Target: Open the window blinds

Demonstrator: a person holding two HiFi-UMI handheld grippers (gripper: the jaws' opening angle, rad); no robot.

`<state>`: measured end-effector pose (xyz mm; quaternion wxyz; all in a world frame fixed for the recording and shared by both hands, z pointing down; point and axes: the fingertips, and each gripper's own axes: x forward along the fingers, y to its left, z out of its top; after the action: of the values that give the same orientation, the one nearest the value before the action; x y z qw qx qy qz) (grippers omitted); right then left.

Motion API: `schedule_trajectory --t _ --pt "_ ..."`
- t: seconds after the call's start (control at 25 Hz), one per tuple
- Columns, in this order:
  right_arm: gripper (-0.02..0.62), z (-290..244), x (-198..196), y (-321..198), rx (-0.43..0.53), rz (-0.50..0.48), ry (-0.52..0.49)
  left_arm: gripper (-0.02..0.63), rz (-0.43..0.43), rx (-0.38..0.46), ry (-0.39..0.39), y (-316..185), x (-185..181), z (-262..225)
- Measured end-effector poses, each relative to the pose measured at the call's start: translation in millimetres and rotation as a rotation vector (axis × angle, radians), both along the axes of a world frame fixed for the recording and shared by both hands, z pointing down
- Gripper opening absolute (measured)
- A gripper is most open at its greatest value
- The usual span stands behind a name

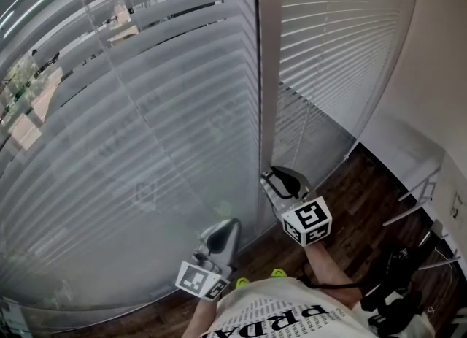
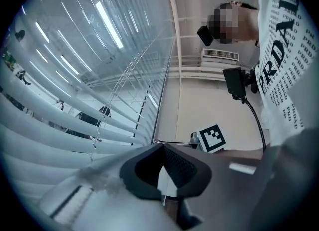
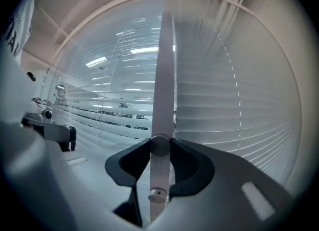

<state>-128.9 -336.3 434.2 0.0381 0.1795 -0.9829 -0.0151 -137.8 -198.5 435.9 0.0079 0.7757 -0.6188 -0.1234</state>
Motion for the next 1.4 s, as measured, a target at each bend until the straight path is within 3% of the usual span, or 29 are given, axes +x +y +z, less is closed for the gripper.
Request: schedule_trajectory --t 0.44,0.92,1.24,1.4 --pt "0.129 -3.9 -1.3 -2.4 -0.155 0.000 -0.102 -0.009 -0.002 0.001 0.001 2.5 -1.4 -5.3" --pt "0.129 -3.2 -3.5 -4.1 -0.236 0.006 -0.170 -0.009 0.007 0.006 -0.001 3.9 1.2 -4.4" --pt "0.129 -2.2 -4.3 -3.8 -0.113 0.034 -0.096 -0.009 0.004 0.006 -0.002 6.6 -1.7 -6.1" --pt "0.130 -3.9 -5.8 0.3 0.052 0.024 0.049 -0.009 -0.014 0.013 0.004 12.0 -4.9 -7.8"
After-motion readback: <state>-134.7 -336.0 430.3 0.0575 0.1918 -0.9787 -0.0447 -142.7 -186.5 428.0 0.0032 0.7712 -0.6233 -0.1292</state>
